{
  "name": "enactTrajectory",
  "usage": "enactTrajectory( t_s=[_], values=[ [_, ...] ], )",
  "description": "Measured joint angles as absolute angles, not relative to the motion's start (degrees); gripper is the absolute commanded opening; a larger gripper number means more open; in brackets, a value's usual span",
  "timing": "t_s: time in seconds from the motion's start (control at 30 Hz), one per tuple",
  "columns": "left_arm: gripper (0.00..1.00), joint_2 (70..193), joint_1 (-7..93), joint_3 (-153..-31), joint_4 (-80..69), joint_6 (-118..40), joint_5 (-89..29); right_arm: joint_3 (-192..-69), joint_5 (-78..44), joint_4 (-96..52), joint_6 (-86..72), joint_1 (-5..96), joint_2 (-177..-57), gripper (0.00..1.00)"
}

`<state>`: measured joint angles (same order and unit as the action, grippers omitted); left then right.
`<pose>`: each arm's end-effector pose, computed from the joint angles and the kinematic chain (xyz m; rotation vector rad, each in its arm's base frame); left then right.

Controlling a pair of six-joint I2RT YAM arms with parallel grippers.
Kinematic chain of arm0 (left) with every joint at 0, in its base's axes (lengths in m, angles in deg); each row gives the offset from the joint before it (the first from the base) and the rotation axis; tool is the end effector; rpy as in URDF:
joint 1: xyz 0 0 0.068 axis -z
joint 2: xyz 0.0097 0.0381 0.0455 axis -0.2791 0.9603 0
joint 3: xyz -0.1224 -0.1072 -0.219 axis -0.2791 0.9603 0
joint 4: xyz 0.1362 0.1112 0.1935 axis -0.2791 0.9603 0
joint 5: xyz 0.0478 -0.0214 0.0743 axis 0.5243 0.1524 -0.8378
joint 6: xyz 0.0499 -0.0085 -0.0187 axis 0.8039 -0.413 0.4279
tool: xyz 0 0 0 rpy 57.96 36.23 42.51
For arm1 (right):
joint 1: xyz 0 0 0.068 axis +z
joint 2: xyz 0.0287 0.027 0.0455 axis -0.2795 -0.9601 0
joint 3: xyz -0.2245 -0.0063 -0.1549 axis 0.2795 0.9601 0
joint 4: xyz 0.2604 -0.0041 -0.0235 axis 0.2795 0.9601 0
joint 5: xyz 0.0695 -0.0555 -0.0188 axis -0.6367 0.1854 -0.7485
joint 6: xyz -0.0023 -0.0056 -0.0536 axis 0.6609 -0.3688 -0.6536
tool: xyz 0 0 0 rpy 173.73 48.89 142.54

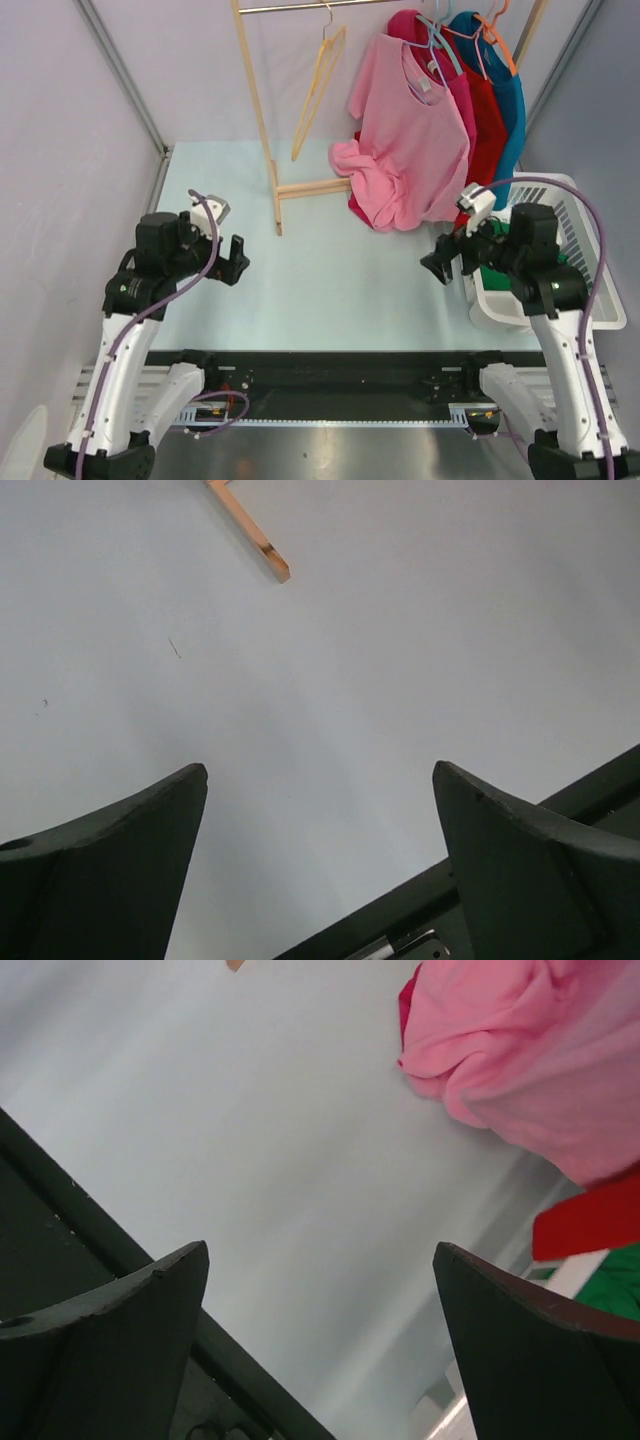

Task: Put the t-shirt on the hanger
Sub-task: Reset both arms

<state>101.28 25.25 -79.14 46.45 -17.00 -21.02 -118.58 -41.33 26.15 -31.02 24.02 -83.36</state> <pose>0.1413 -0.0332 0.3564 0.5295 2.1105 -0.3207 0.1442 0.0387 0.3775 -0.7542 1.9405 0.4888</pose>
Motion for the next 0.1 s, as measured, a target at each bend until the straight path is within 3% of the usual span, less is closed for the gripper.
enactTrajectory(
  t_s=[0.1],
  values=[
    [1.0,97.89,25.2,-78.85,47.24,-17.02,-22.34,-118.69,-41.24,28.12,-31.02,21.42,-79.27,1.0]
  ],
)
